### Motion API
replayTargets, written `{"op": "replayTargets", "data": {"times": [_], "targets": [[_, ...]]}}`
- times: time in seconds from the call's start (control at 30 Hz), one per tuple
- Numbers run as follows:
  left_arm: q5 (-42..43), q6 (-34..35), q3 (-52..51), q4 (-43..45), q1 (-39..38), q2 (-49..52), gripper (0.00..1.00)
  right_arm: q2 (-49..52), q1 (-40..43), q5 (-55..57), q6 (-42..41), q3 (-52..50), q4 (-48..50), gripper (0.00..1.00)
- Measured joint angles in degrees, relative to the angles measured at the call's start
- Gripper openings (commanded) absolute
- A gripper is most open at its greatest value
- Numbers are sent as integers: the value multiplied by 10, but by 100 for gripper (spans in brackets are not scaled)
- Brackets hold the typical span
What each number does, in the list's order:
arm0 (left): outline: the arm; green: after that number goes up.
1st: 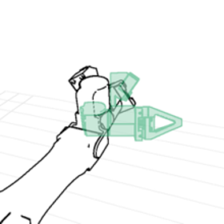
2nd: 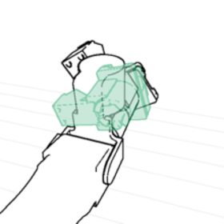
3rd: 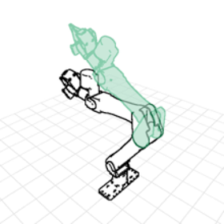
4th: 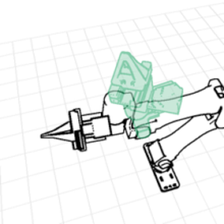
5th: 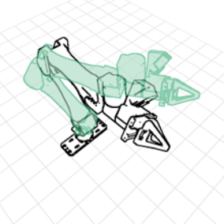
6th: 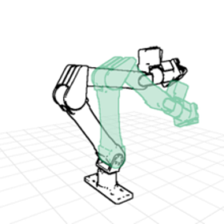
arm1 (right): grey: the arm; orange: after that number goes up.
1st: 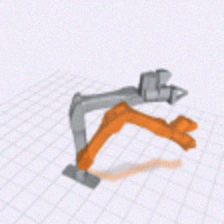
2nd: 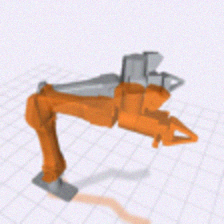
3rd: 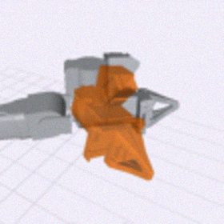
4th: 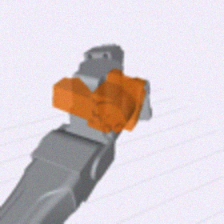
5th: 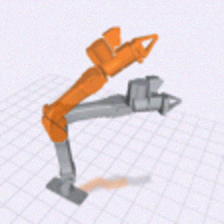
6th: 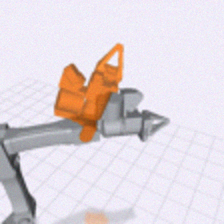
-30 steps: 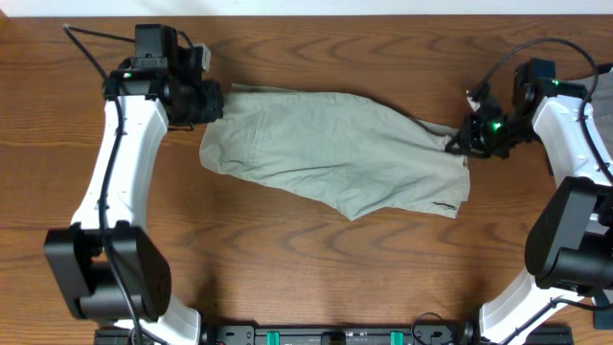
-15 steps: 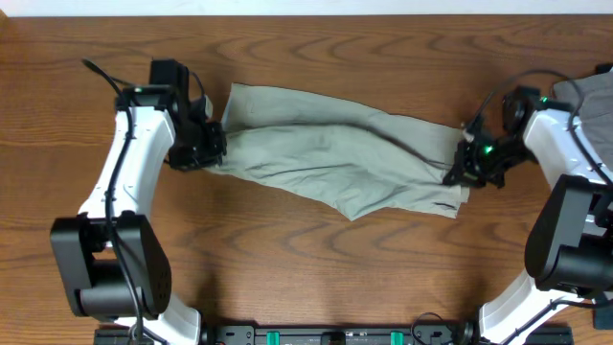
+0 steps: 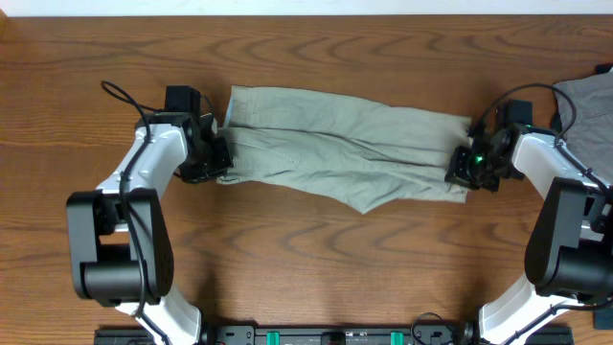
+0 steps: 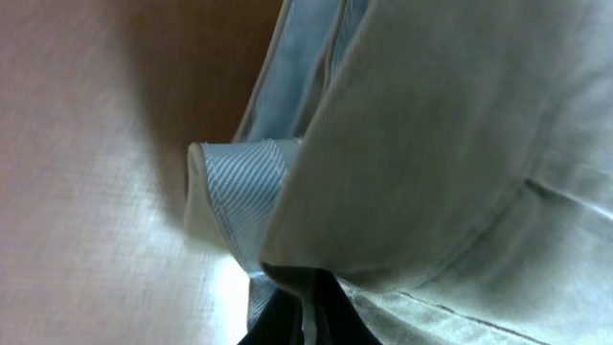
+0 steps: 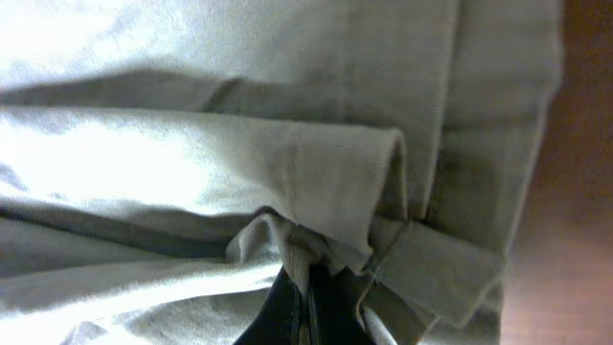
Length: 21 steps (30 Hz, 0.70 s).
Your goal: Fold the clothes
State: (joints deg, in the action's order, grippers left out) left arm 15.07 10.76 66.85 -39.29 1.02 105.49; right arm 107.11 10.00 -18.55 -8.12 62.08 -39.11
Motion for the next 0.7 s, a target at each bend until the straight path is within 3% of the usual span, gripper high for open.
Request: {"op": "replayTargets", "data": {"times": [0.43, 0.7], "targets": [[34, 2, 1, 238, -5, 68, 6, 15, -1, 28, -10, -9, 208, 1], [43, 2, 3, 307, -7, 88, 6, 21, -7, 53, -16, -12, 291, 1]]}}
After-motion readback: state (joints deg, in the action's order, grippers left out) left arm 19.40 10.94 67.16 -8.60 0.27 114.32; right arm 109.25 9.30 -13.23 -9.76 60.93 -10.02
